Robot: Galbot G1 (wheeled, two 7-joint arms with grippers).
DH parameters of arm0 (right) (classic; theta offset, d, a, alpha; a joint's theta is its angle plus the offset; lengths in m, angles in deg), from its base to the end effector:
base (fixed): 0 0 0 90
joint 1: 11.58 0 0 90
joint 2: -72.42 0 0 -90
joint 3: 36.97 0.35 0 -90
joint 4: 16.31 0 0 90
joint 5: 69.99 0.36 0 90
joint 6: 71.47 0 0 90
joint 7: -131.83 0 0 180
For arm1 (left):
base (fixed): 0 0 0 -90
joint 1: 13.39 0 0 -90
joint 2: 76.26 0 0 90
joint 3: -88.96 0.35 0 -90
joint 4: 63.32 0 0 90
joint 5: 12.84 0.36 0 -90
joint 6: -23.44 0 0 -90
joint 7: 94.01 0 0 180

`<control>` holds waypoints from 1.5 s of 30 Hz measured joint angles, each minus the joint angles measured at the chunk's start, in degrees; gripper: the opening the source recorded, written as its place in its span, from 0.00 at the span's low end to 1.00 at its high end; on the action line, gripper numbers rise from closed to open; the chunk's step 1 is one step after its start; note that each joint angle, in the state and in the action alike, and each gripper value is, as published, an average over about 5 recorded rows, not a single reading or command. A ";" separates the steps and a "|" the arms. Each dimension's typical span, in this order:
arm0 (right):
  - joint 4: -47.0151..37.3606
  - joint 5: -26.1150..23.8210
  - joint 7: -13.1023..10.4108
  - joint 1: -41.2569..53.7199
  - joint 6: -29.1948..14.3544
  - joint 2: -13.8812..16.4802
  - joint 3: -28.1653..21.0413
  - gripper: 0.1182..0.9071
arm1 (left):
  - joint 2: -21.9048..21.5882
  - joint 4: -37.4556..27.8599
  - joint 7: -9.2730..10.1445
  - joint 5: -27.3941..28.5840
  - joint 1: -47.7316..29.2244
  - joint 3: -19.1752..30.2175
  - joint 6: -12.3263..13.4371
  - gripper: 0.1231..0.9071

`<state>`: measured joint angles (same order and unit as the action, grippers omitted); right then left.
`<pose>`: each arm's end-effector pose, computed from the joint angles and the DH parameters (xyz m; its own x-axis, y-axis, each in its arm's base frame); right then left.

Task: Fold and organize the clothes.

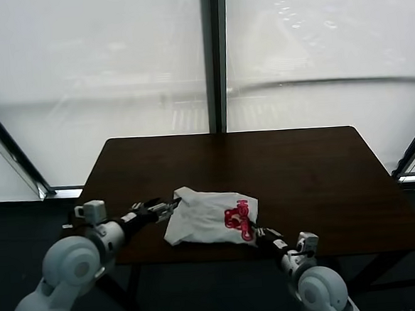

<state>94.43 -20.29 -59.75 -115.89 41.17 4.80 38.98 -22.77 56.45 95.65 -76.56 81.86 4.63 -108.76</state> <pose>0.2579 -0.0091 -0.3102 -0.8412 -0.3434 0.4176 -0.1297 0.8779 0.4609 0.2954 0.0771 -0.1838 -0.7610 0.4699 0.4473 0.3260 0.8731 -0.3626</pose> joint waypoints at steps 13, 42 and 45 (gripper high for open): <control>-3.46 0.00 0.72 2.19 -0.65 2.29 3.23 0.04 | 0.10 -0.71 -1.59 1.67 1.36 -1.90 0.00 1.00; -5.47 -23.85 6.84 -4.20 -37.77 11.19 4.99 1.00 | 2.36 -0.02 -4.02 7.95 6.32 -5.02 3.59 1.00; -6.94 -27.28 5.88 -5.50 -42.73 10.34 6.51 1.00 | 2.43 1.11 -5.92 12.07 8.29 -5.89 6.89 1.00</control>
<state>87.49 -47.56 -53.88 -121.38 -1.56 15.15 45.49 -20.34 57.57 89.73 -64.50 90.15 -1.26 -101.86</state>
